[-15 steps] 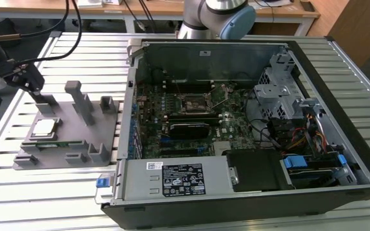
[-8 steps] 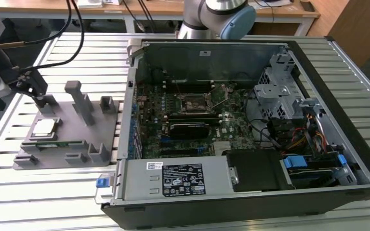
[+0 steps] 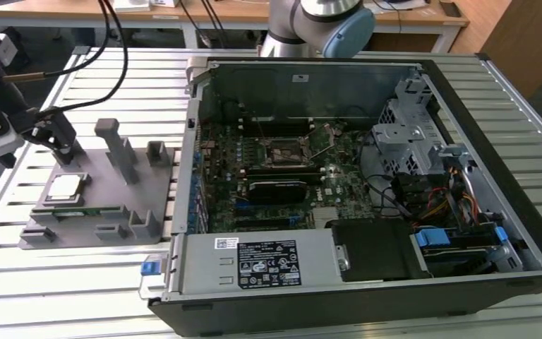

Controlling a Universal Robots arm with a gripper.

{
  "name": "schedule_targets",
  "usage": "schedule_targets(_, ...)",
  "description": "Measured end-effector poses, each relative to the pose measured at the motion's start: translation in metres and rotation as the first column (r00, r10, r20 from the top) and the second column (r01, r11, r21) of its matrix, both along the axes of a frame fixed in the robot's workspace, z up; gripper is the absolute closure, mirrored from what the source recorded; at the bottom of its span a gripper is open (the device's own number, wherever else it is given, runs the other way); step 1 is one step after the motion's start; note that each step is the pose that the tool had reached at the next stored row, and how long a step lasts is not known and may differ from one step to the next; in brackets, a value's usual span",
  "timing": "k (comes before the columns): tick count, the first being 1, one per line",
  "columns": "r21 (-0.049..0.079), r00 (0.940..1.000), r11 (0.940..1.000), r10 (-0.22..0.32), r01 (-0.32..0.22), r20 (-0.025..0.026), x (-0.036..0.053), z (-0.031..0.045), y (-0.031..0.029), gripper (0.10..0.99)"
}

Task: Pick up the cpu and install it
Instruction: 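Pick up the cpu and move it towards the insertion slot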

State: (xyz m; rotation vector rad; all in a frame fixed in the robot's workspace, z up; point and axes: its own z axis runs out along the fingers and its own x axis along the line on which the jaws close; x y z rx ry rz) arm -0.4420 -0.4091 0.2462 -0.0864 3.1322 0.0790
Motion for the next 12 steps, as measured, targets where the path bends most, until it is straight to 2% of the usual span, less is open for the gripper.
schedule_targets(6,0.000,1.0000,1.0000,-0.007,0.007,-0.0001,0.0007,-0.0109,-0.0003,0.208)
schedule_targets(12,0.000,0.9993,0.9993,-0.038,0.038,-0.0001,0.0008,-0.0210,-0.0005,0.208)
